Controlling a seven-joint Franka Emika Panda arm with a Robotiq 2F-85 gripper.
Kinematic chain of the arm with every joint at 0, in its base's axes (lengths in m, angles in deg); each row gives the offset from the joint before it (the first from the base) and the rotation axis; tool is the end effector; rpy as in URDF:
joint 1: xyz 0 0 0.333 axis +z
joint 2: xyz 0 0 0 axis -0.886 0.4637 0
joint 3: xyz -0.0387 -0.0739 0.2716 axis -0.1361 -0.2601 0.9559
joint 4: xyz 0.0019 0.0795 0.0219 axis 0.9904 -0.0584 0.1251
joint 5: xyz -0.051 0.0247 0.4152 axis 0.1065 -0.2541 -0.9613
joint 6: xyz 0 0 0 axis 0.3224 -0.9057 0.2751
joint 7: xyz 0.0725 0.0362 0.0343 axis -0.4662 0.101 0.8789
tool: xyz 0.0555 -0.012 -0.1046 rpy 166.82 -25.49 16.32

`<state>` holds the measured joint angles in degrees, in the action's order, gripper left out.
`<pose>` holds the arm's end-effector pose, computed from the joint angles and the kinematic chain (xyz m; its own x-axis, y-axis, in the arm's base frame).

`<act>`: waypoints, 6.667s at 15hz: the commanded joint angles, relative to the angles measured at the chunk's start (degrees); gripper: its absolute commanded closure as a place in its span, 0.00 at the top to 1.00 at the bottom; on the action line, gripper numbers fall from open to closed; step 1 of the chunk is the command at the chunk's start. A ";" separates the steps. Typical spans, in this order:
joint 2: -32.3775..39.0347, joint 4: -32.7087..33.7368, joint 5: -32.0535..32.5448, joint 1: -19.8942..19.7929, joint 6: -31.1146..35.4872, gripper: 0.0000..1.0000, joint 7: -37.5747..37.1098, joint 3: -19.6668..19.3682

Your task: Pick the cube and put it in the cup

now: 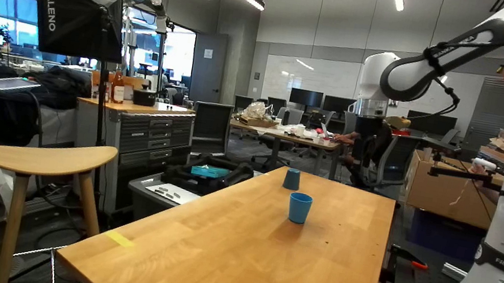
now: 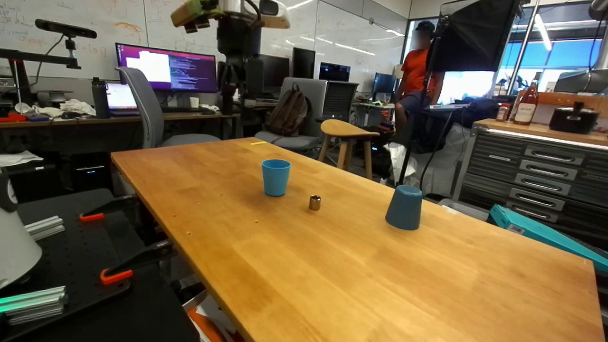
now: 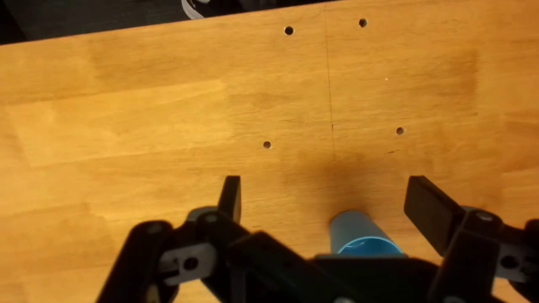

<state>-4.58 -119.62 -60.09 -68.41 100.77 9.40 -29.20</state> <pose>0.4197 -0.0766 0.3157 0.9909 -0.1144 -0.0712 -0.1106 -0.9923 0.0563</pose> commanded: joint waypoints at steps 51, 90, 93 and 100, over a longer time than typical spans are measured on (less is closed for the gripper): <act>42.09 35.63 -14.23 0.28 0.59 0.07 -9.12 -0.25; 34.58 34.76 -7.63 4.92 -9.25 0.26 1.54 2.87; 30.59 34.14 -3.46 5.62 -8.56 0.40 3.10 3.07; 24.10 33.50 -2.27 5.59 -8.70 0.94 7.31 3.24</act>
<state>22.95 -84.52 -62.54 -62.53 92.23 14.38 -26.24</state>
